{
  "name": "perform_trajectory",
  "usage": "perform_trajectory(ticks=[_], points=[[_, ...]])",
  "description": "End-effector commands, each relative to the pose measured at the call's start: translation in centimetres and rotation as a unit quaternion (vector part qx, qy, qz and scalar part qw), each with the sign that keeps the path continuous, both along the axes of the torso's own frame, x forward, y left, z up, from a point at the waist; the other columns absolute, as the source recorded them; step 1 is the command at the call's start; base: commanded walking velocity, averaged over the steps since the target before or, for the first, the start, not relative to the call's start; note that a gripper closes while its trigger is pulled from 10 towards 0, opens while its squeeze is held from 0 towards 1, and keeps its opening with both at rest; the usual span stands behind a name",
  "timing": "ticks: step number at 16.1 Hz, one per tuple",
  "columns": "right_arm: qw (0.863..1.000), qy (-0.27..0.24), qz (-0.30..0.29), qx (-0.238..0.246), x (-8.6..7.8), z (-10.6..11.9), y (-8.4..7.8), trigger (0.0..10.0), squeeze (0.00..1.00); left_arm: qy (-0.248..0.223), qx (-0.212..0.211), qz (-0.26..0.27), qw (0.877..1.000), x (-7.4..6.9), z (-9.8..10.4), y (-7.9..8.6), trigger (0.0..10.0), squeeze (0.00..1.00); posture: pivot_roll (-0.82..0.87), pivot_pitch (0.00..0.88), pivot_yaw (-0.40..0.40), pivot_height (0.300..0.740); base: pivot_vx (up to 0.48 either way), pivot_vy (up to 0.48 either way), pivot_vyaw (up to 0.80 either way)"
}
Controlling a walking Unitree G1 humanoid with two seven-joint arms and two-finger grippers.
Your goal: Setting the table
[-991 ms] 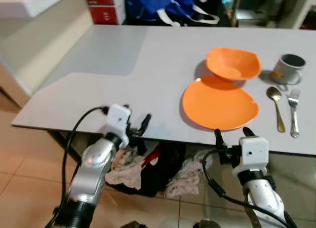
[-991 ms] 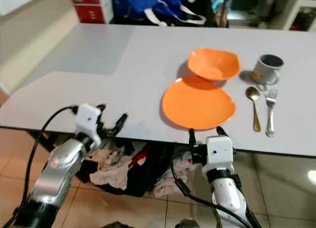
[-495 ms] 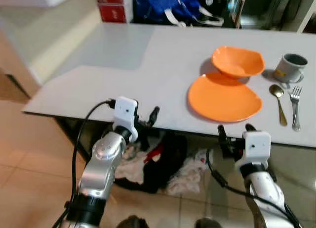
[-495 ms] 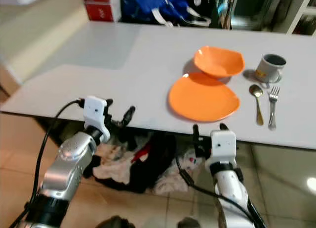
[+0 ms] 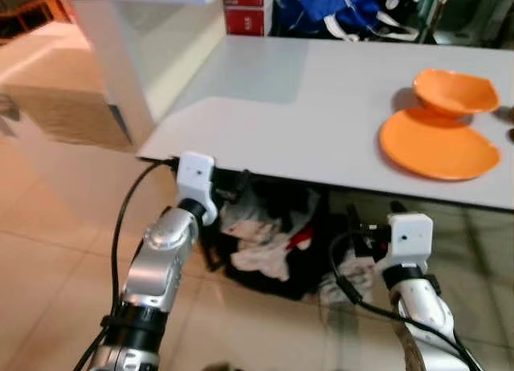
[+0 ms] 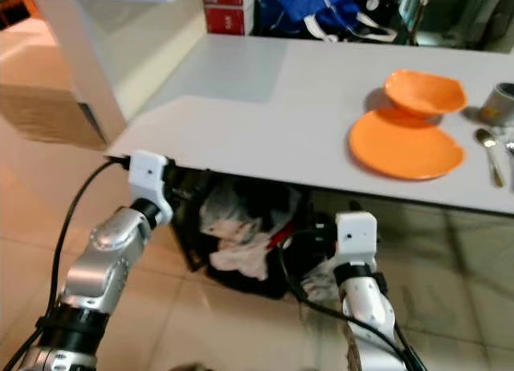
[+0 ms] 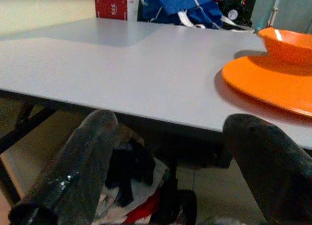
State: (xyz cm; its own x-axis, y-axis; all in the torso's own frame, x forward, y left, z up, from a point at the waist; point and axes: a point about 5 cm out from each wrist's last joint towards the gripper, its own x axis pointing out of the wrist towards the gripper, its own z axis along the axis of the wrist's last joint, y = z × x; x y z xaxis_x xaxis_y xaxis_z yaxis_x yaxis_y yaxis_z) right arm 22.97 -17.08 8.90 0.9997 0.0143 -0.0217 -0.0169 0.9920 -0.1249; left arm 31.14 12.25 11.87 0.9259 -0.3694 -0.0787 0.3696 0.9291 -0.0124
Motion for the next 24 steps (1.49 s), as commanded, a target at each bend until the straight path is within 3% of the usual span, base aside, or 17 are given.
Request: perform_trajectory(ticks=[1,6,10,24], points=[[1.000,0.005,-0.012,-0.008,-0.28,-0.23,-0.78,10.0,0.00,0.001,-0.009,-0.014,1.000,-0.02,0.11,-0.86,10.0,0.00,-0.16,0.000,0.066,0.727,0.000,0.480,0.00],[1.000,0.006,-0.017,-0.009,-0.59,-0.28,-0.88,10.0,0.00,0.004,-0.004,-0.018,1.000,-0.04,-0.16,-0.96,10.0,0.00,-0.16,0.000,0.068,0.727,0.000,0.480,0.00],[1.000,0.010,-0.019,-0.013,-0.58,-0.39,-0.93,10.0,0.00,0.001,0.000,-0.022,1.000,0.14,-0.07,-1.22,10.0,0.00,-0.17,0.000,0.070,0.727,0.000,0.480,-0.71],[1.000,0.006,-0.011,-0.009,-0.13,-0.19,-0.82,10.0,0.00,-0.002,0.005,-0.009,1.000,0.24,-0.21,-1.12,10.0,0.00,-0.15,0.000,0.054,0.727,0.000,0.480,0.00]])
